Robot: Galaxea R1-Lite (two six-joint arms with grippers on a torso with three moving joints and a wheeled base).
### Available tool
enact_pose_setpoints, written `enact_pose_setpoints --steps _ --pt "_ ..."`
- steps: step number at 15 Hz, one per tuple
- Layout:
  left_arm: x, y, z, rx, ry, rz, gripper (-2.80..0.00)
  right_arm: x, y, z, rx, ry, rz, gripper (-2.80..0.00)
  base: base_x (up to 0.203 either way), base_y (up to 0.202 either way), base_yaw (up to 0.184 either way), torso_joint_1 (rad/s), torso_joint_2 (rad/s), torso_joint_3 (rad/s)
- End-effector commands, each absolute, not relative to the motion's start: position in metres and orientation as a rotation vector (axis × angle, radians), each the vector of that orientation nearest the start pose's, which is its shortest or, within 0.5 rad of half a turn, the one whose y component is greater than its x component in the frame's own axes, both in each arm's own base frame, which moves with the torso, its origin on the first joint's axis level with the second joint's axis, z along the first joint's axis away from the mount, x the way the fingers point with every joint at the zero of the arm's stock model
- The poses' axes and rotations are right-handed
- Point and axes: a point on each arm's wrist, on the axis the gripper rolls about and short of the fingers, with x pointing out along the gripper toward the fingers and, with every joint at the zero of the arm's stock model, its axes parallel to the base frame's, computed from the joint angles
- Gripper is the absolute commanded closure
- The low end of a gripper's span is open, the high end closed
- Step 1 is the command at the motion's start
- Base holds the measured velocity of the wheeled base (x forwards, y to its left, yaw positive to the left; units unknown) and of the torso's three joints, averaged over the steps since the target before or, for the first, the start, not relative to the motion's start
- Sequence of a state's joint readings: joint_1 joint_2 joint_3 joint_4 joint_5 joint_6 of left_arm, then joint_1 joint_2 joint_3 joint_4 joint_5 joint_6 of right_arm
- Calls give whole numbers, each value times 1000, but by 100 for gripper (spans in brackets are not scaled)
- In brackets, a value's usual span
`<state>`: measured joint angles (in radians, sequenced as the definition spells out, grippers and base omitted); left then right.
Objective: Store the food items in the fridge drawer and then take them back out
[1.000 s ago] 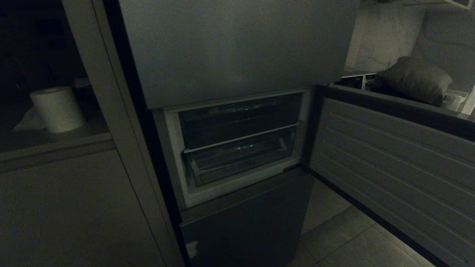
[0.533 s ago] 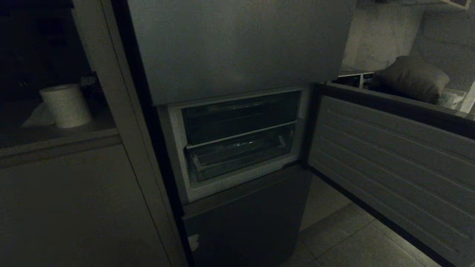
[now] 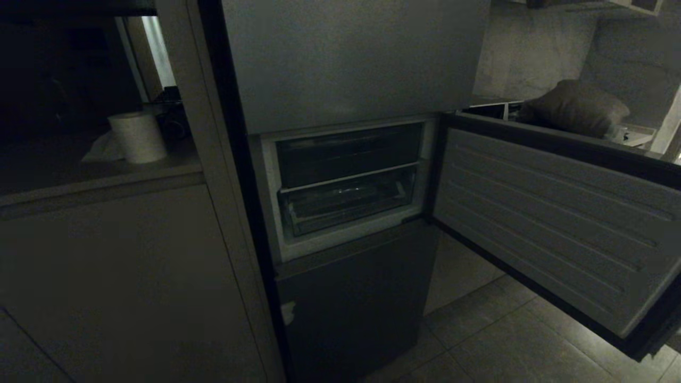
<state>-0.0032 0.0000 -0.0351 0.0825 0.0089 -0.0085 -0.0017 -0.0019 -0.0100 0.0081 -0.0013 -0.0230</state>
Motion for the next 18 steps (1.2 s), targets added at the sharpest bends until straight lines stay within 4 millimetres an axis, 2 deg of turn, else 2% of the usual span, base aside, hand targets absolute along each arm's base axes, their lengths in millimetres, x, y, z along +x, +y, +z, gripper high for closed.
enact_pose_setpoints --steps 1,4,6,8,10,12,15,18 --pt "-26 0 77 -9 49 6 0 -27 0 90 -26 -30 -26 0 -96 0 2 -12 5 4" --pt "-26 0 77 -8 49 6 0 -26 -3 145 39 -32 -132 0 0 0 0 9 1 1" --pt "-26 0 77 -7 49 6 0 -14 -4 199 192 -50 -279 0 0 0 0 0 0 0" --pt "-26 0 77 -7 49 6 0 6 -7 225 333 -74 -453 0 0 0 0 0 0 0" --pt "-26 0 77 -7 49 6 0 30 -22 238 454 -121 -682 0 0 0 0 0 0 0" --pt "-26 0 77 -7 48 6 0 47 -54 246 565 -182 -848 0 0 0 0 0 0 0" --pt "-26 0 77 -7 48 6 0 62 -126 243 739 -225 -951 0 0 0 0 0 0 0" --pt "-26 0 77 -7 49 6 0 84 -188 225 881 -183 -946 0 0 0 0 0 0 0"
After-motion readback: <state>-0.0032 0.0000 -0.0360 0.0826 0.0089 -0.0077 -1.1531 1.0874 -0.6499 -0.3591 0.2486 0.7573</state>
